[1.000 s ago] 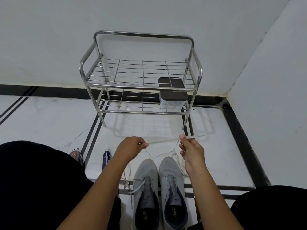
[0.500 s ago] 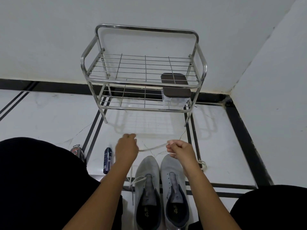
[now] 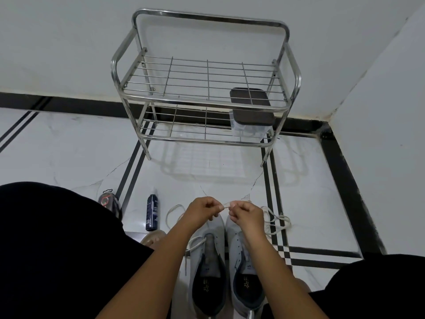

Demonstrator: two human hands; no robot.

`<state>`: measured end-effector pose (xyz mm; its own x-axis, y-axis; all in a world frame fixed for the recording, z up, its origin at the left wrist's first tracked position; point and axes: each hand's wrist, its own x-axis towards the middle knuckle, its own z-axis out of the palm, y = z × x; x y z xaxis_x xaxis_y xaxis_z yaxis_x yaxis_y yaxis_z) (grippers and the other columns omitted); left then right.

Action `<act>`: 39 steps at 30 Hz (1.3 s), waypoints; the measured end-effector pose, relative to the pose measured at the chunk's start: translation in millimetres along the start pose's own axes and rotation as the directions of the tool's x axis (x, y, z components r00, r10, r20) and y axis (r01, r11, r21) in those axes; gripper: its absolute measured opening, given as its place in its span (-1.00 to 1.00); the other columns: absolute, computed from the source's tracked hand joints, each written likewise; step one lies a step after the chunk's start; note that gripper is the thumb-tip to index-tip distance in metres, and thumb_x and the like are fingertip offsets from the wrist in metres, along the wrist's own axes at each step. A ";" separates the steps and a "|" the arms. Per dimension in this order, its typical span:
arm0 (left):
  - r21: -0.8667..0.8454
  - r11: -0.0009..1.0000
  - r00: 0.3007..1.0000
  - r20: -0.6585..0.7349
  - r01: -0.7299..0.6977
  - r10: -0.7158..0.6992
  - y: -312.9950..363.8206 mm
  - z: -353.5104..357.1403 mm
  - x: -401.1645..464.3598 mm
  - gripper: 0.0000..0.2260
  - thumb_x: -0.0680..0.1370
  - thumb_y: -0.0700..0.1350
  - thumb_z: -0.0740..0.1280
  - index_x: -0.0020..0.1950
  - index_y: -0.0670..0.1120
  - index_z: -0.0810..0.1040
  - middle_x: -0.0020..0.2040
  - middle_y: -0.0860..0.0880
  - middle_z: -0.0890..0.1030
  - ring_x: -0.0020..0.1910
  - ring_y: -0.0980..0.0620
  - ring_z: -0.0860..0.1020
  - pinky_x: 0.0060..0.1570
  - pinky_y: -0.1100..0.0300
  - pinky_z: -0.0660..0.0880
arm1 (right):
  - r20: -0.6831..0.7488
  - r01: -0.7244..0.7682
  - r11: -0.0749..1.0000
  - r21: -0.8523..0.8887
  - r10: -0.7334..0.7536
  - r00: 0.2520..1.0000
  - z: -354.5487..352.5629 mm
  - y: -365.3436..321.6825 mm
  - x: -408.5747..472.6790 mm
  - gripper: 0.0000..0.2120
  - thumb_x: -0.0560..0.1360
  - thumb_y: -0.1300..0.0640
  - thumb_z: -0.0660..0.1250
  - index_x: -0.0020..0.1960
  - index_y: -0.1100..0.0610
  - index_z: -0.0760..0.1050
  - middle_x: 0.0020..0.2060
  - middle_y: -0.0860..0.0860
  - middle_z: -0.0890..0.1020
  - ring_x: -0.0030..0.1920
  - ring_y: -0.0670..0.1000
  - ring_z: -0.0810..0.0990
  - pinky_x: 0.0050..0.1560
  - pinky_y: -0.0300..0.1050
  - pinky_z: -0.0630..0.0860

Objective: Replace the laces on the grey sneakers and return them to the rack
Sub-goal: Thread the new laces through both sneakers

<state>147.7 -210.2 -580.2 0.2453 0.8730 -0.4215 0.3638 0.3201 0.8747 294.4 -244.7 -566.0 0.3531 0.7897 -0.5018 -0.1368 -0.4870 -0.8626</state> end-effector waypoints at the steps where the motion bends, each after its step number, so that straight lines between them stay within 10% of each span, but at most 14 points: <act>1: 0.068 0.997 0.999 -0.023 0.033 -0.031 -3.5 0.8 3.1 -0.93 0.50 -0.08 0.41 -0.17 -0.04 0.61 -0.32 0.07 0.59 -0.25 0.10 0.54 -0.18 0.25 0.45 | -0.020 -0.059 0.998 0.004 0.059 0.998 -0.3 6.0 3.8 -0.90 0.51 0.28 0.34 -0.14 0.14 0.59 -0.21 0.11 0.67 -0.18 0.02 0.65 -0.08 -0.15 0.61; 3: 0.261 0.957 0.991 -0.081 0.124 -0.107 -14.7 4.7 8.8 -0.91 0.51 -0.12 0.35 -0.20 -0.06 0.55 -0.28 0.06 0.56 -0.21 0.07 0.51 -0.20 0.23 0.40 | -0.057 -0.158 0.963 -0.218 0.149 0.987 1.7 26.6 12.7 -0.80 0.54 0.24 0.24 -0.24 0.12 0.54 -0.20 0.12 0.67 -0.13 0.10 0.65 -0.06 -0.06 0.59; 6: 0.375 0.893 0.966 -0.162 0.250 -0.203 -35.8 16.2 6.2 -0.82 0.48 -0.14 0.29 -0.33 -0.06 0.40 -0.30 -0.01 0.49 -0.23 0.02 0.47 -0.20 0.17 0.36 | 0.074 -0.022 0.586 -0.810 0.139 0.988 8.4 67.6 8.6 -0.71 0.53 0.02 0.18 -0.33 0.06 0.44 -0.23 0.07 0.59 -0.08 0.14 0.60 -0.09 -0.04 0.52; 10: 0.318 0.845 0.901 -0.212 0.430 -0.379 -64.9 29.9 3.3 -0.81 0.47 -0.12 0.23 -0.35 0.03 0.42 -0.14 -0.03 0.59 -0.05 -0.06 0.57 -0.06 0.11 0.48 | 0.210 0.174 0.353 -0.919 0.066 0.976 19.0 100.2 -2.8 -0.65 0.58 -0.09 0.12 0.03 0.13 0.54 0.01 0.10 0.60 0.03 0.12 0.60 -0.07 -0.11 0.49; 16: 0.245 0.791 0.797 -0.417 0.561 -0.436 -83.8 55.2 -10.6 -0.86 0.50 0.07 0.31 -0.22 0.15 0.62 0.02 0.00 0.56 0.04 -0.09 0.54 0.04 0.01 0.52 | 0.147 0.083 0.467 -0.880 0.101 0.984 16.4 95.4 9.2 -0.56 0.55 -0.24 0.14 -0.28 0.07 0.49 -0.26 0.03 0.59 -0.13 0.07 0.60 -0.17 -0.20 0.41; 26: 0.522 0.718 0.875 -0.406 0.460 -0.265 -91.2 64.6 -6.5 -0.86 0.54 0.01 0.31 0.01 0.10 0.65 0.09 0.02 0.49 0.17 -0.02 0.42 0.13 0.09 0.29 | 0.153 0.025 0.564 -0.826 0.181 0.971 8.2 98.2 18.6 -0.60 0.49 0.07 0.25 -0.51 0.06 0.29 -0.50 -0.04 0.41 -0.25 0.03 0.48 -0.22 -0.17 0.36; 35: -0.054 0.793 0.661 -0.521 0.606 -0.541 -88.9 77.7 -7.2 -0.88 0.50 0.06 0.34 -0.22 0.13 0.60 0.03 0.02 0.58 0.04 -0.06 0.51 0.12 0.00 0.38 | 0.186 0.065 0.566 -0.822 0.159 0.970 11.8 87.5 15.1 -0.57 0.53 0.07 0.25 -0.49 0.05 0.26 -0.51 -0.09 0.38 -0.32 -0.02 0.45 -0.33 -0.21 0.31; 39: -0.026 0.803 0.671 -0.534 0.595 -0.514 -88.5 78.4 -8.9 -0.87 0.50 0.09 0.34 -0.22 0.14 0.60 -0.02 0.03 0.61 0.02 -0.05 0.52 0.13 -0.02 0.39 | 0.170 0.065 0.549 -0.833 0.141 0.975 12.8 88.8 15.4 -0.57 0.53 0.10 0.24 -0.50 0.06 0.25 -0.53 -0.08 0.37 -0.39 -0.06 0.38 -0.40 -0.21 0.29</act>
<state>183.8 -275.1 -672.7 -0.5025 0.6175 -0.6051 0.4150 0.7863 0.4578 275.8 -271.0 -651.1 0.1679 0.7647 -0.6221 0.7191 -0.5267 -0.4534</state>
